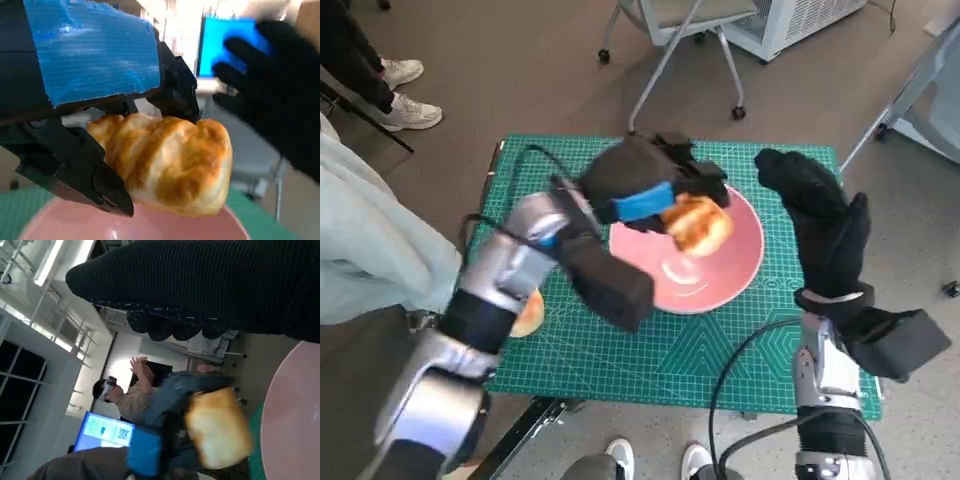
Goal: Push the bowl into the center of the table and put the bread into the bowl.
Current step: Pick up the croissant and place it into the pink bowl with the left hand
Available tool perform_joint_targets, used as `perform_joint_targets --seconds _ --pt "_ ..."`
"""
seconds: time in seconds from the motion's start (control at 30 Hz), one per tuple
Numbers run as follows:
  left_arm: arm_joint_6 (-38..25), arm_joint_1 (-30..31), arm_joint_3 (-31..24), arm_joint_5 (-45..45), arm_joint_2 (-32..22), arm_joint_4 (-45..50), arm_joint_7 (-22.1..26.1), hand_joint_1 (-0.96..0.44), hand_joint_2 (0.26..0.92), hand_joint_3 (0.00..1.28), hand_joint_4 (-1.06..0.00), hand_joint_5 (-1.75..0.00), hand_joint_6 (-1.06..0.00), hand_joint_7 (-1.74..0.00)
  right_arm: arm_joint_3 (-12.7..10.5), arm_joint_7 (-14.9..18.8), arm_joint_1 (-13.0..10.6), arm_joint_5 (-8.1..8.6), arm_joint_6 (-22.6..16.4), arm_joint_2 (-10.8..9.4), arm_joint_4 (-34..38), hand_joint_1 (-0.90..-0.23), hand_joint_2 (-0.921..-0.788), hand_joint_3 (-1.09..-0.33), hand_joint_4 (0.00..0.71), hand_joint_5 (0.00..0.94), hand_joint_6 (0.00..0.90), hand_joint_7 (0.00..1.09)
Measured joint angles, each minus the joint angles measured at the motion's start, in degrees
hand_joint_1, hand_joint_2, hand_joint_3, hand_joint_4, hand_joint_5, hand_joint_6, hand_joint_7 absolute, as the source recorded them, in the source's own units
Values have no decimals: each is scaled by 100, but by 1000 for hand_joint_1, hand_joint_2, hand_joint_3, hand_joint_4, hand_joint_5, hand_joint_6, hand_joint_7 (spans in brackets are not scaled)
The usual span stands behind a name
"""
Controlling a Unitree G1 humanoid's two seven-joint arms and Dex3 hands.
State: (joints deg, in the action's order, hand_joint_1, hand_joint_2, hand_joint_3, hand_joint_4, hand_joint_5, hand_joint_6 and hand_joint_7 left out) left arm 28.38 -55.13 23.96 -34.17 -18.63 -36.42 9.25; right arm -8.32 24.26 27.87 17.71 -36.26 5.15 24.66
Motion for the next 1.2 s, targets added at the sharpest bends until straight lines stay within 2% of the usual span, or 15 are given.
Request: perform_joint_targets --seconds 0.03,0.07,0.1,0.13,0.2,0.27,0.33,0.57,0.77,1.0,1.2 --pt "8 -14 19 -1 32 -98 2 2 921 124 -620 -1218 -567 -1238 -3 0 -6 0 -2 2 -11 -644 -921 -739 204 0 124 492" --pt "1 -24 40 -1 70 -203 14 2 921 143 -591 -1239 -551 -1263 -7 -1 -17 0 -3 7 -25 -644 -921 -739 204 0 124 492" --pt "-24 -38 56 2 104 -294 38 11 894 136 -535 -941 -514 -1005 -12 -1 -27 0 -4 14 -41 -643 -921 -740 204 0 124 492" --pt "-58 -44 72 1 130 -358 73 18 892 106 -550 -649 -544 -735 -15 -1 -34 0 -5 18 -54 -642 -921 -740 204 0 124 492" --pt "-144 -44 104 1 159 -481 148 11 873 59 -528 -339 -553 -419 -23 -3 -51 -2 -10 29 -77 -641 -921 -741 204 0 123 493" --pt "-223 -44 138 -10 163 -561 213 -17 847 25 -459 -138 -521 -184 -31 -6 -72 -4 -21 49 -91 -638 -921 -743 204 0 123 494" --pt "-284 -44 171 -66 152 -596 251 -42 835 14 -415 -71 -498 -97 -41 -14 -94 -4 -25 69 -98 -636 -921 -745 204 0 122 494" --pt "-417 -44 236 -177 88 -552 424 -143 813 2 -238 -4 -382 -6 -52 -39 -105 -8 -29 109 -97 -621 -921 -750 204 0 122 497" --pt "-434 -11 112 117 7 -375 900 -165 800 0 -143 0 -297 0 -46 -70 -103 -21 -43 107 -95 -630 -921 -749 204 0 122 498" --pt "-456 278 -332 870 -331 335 1576 -160 792 0 -104 0 -264 0 -40 -96 -104 -20 -42 106 -101 -640 -921 -748 204 0 121 500" --pt "-811 860 -903 1675 -863 1458 2296 -106 781 0 -105 -2 -271 -5 -36 -95 -109 -18 -42 108 -120 -641 -921 -749 203 0 119 501"
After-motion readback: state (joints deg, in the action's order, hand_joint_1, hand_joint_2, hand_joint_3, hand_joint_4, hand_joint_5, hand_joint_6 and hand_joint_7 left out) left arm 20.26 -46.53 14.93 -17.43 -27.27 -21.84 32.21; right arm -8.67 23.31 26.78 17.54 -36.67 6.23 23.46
